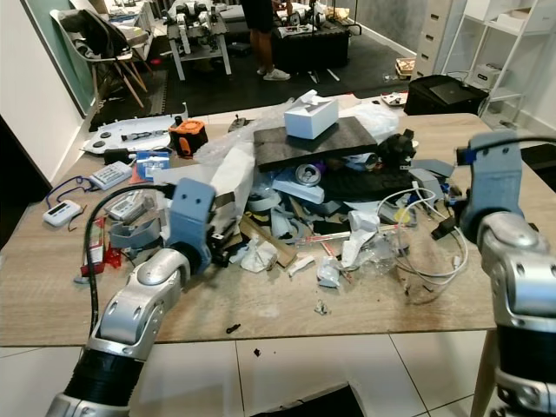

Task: Picking trash to rubbish bin

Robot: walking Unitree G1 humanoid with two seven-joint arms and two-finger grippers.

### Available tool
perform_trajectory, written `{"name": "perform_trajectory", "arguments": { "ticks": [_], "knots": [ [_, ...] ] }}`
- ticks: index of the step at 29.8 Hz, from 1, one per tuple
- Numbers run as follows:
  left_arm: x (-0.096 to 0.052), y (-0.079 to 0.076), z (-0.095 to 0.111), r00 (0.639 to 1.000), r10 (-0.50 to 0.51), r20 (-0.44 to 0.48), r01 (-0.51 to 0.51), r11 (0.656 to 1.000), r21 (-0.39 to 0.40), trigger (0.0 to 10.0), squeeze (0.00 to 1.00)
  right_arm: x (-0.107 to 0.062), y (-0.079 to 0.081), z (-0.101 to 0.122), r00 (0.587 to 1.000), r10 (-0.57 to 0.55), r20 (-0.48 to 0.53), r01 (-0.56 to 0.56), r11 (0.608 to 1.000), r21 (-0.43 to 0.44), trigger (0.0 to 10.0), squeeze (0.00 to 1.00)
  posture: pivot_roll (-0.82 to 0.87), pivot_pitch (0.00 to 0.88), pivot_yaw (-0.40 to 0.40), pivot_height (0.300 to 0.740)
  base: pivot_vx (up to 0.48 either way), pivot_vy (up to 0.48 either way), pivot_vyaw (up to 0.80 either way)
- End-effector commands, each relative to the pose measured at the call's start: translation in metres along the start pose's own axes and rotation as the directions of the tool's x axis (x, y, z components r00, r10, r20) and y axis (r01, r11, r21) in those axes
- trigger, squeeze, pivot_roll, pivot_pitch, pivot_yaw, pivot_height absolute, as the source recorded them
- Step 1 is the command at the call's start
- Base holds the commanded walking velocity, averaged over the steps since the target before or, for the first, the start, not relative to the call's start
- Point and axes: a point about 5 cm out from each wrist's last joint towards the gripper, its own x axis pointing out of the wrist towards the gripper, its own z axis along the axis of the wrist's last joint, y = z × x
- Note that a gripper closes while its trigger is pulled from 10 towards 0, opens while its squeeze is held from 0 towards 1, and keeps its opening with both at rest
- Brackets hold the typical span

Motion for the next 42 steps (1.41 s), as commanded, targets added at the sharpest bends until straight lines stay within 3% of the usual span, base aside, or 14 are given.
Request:
{"name": "perform_trajectory", "arguments": {
  "ticks": [1, 2, 3, 7, 15, 17, 19, 20, 23, 28, 29, 30, 38, 42],
  "knots": [
    [0.002, -0.008, 0.013, 0.994, -0.103, 0.036, 0.101, 0.993, 0.054, 10.0, 0.0, 0.004, 0.009, -0.005, 0.989, 0.149, 0.022, -0.15, 0.988, 0.025, 10.0, 0.42, 0.06, 0.033, 0.086, 0.74, 0.0, 0.0, 0.0],
    [0.002, -0.008, 0.013, 0.994, -0.103, 0.036, 0.101, 0.993, 0.054, 10.0, 0.0, 0.004, 0.009, -0.005, 0.989, 0.149, 0.022, -0.15, 0.988, 0.025, 10.0, 0.42, 0.06, 0.033, 0.086, 0.74, 0.0, 0.0, 0.0],
    [0.004, -0.01, 0.018, 0.991, -0.122, 0.048, 0.119, 0.991, 0.062, 10.0, 0.0, 0.006, 0.01, -0.007, 0.981, 0.189, 0.042, -0.191, 0.98, 0.062, 10.0, 1.0, 0.07, 0.041, 0.079, 0.74, 0.0, 0.0, 0.0],
    [0.011, -0.013, 0.038, 0.983, -0.148, 0.112, 0.139, 0.987, 0.087, 10.0, 0.0, 0.017, 0.019, -0.02, 0.929, 0.367, 0.055, -0.364, 0.93, -0.06, 10.0, 1.0, 0.1, 0.064, 0.054, 0.74, 0.0, 0.0, 0.0],
    [0.004, -0.019, 0.05, 0.967, -0.214, 0.137, 0.201, 0.975, 0.099, 10.0, 0.0, 0.026, 0.028, -0.026, 0.87, 0.492, 0.015, -0.487, 0.865, -0.118, 10.0, 1.0, 0.13, 0.124, 0.031, 0.74, 0.0, 0.0, 0.0],
    [-0.002, -0.022, 0.051, 0.959, -0.25, 0.131, 0.237, 0.966, 0.107, 10.0, 0.0, 0.025, 0.029, -0.029, 0.824, 0.566, -0.027, -0.562, 0.811, -0.161, 10.0, 1.0, 0.14, 0.148, 0.024, 0.74, 0.0, 0.0, 0.0],
    [-0.003, -0.023, 0.051, 0.957, -0.26, 0.127, 0.247, 0.962, 0.113, 10.0, 0.0, 0.025, 0.028, -0.03, 0.816, 0.576, -0.049, -0.574, 0.798, -0.182, 10.0, 1.0, 0.14, 0.148, 0.024, 0.74, 0.0, 0.0, 0.0],
    [-0.006, -0.024, 0.051, 0.953, -0.276, 0.121, 0.262, 0.958, 0.118, 10.0, 0.0, 0.025, 0.025, -0.029, 0.792, 0.605, -0.083, -0.608, 0.767, -0.207, 10.0, 1.0, 0.15, 0.156, 0.022, 0.74, 0.0, 0.0, 0.0],
    [-0.008, -0.025, 0.053, 0.95, -0.286, 0.123, 0.272, 0.955, 0.12, 10.0, 0.0, 0.025, 0.016, -0.026, 0.786, 0.605, -0.13, -0.617, 0.752, -0.233, 10.0, 1.0, 0.15, 0.16, 0.019, 0.74, 0.0, 0.0, 0.0],
    [-0.009, -0.026, 0.054, 0.948, -0.294, 0.121, 0.28, 0.953, 0.119, 10.0, 0.0, 0.026, 0.003, -0.018, 0.801, 0.58, -0.147, -0.598, 0.761, -0.252, 10.0, 1.0, 0.15, 0.158, 0.024, 0.74, 0.0, 0.0, 0.0],
    [-0.009, -0.026, 0.054, 0.948, -0.297, 0.116, 0.283, 0.952, 0.119, 10.0, 0.0, 0.026, -0.004, -0.012, 0.808, 0.571, -0.145, -0.588, 0.771, -0.245, 10.0, 0.67, 0.14, 0.157, 0.027, 0.74, 0.0, 0.0, 0.0],
    [-0.009, -0.028, 0.055, 0.945, -0.308, 0.114, 0.296, 0.949, 0.112, 10.0, 0.0, 0.019, -0.019, 0.004, 0.801, 0.582, -0.137, -0.598, 0.778, -0.191, 10.0, 0.0, 0.14, 0.161, 0.033, 0.74, 0.0, 0.0, 0.0],
    [-0.008, -0.028, 0.056, 0.941, -0.319, 0.111, 0.309, 0.946, 0.1, 10.0, 0.0, 0.006, -0.031, 0.013, 0.749, 0.646, -0.148, -0.662, 0.738, -0.128, 10.0, 0.0, 0.14, 0.161, 0.04, 0.74, 0.0, 0.0, 0.0],
    [-0.009, -0.033, 0.056, 0.932, -0.348, 0.104, 0.339, 0.936, 0.095, 10.0, 0.0, -0.01, -0.039, -0.012, 0.668, 0.691, -0.275, -0.721, 0.693, -0.009, 10.0, 0.0, 0.14, 0.161, 0.04, 0.74, 0.0, 0.0, 0.0]
  ]
}}
